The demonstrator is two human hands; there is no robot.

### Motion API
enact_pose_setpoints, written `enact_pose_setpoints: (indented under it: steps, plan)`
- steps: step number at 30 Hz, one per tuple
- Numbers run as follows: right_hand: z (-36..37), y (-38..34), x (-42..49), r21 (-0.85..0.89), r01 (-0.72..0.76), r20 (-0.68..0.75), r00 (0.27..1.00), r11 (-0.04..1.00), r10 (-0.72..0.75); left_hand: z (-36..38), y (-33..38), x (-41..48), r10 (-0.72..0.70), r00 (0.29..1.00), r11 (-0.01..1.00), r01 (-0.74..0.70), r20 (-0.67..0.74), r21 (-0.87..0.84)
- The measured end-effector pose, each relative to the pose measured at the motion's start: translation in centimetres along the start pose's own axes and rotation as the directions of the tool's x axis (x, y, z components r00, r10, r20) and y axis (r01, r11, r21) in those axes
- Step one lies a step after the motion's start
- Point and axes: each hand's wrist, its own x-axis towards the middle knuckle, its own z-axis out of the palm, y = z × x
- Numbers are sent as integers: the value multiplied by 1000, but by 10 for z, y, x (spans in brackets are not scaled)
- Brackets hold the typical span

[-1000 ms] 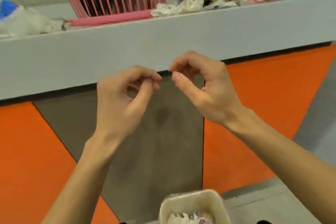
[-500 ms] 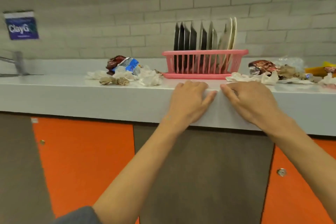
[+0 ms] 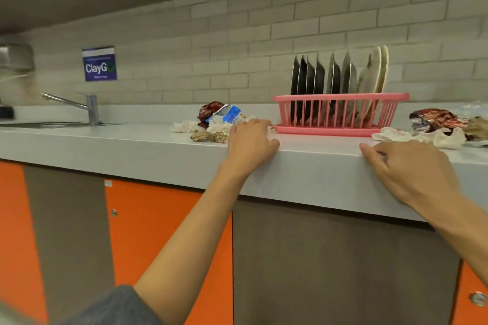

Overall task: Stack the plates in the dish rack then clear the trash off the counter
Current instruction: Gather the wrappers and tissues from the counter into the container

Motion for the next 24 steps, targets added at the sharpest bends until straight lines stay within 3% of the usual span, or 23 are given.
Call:
enact_pose_setpoints:
  steps: [2,8,11,13,17,19,22,24]
  plan:
    - [-2,-8,9,-40,5,-1,1000,999,-5,1,-5,5,-79,989,987,96,127,-131]
    - [-10,-25,58,-62,-4,141,990,998,13,7,6,20,3,998,951,15,56,-308]
    - [4,-44,76,335,-96,218,976,937,22,5,20,18,45,999,880,-50,-22,-472]
    - [15,-59,79,462,-131,297,955,877,-14,-2,23,20,52,993,857,-101,-110,-505]
    - [15,-61,77,430,-81,451,882,899,-136,-37,0,29,-29,972,895,-79,-233,-439]
    - [11,-60,77,447,-77,486,857,891,-171,-49,-30,36,-56,975,957,-9,-216,-290]
    - [13,-62,78,451,-87,511,841,888,-177,-47,-86,38,-170,985,985,170,-38,-10]
    - [14,-64,79,441,-98,522,837,892,-166,-39,-112,32,-278,953,960,273,119,61]
